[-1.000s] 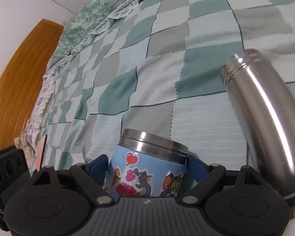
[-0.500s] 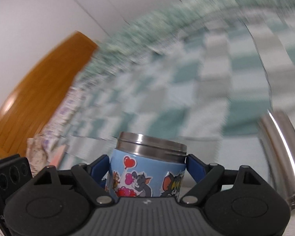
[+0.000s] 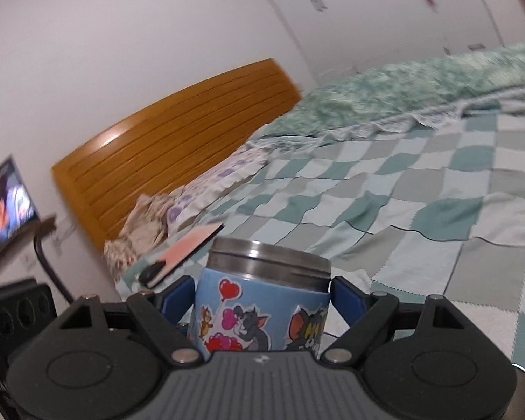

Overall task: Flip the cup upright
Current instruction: 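Lift and rotate the blue cup with the right gripper, rim upward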

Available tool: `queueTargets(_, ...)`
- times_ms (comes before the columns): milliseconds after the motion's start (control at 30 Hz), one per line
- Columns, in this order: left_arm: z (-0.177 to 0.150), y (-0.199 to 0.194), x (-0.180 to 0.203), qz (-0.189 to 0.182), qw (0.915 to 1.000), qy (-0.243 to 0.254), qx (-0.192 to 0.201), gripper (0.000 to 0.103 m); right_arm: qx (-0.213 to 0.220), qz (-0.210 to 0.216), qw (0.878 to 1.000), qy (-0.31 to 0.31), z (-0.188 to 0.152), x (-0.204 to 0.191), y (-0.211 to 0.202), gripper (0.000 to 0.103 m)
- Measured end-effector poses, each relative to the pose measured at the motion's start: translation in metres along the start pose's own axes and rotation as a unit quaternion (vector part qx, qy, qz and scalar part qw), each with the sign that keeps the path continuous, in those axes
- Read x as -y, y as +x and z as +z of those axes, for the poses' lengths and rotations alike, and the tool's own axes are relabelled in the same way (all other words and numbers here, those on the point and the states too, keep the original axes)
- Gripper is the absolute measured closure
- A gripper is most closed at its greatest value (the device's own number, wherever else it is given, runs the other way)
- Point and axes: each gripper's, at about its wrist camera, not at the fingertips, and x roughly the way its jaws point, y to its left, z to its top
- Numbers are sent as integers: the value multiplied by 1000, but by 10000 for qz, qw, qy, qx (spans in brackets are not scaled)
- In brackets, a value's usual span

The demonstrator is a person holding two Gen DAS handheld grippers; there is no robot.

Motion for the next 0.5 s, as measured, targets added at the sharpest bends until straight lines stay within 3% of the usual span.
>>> queueTargets(167,-6,30,1,50,9998,205,54,17,51,9,9953,-965,-10,11,2,20)
queueTargets(300,2,58,1,-134,9997,102,172,17,151,-170,9858,-1665,-1,19,2,20)
queueTargets(500,0,63,6,-337,9967,223,704,17,373,-265,9898,-1347,16,37,-6,20)
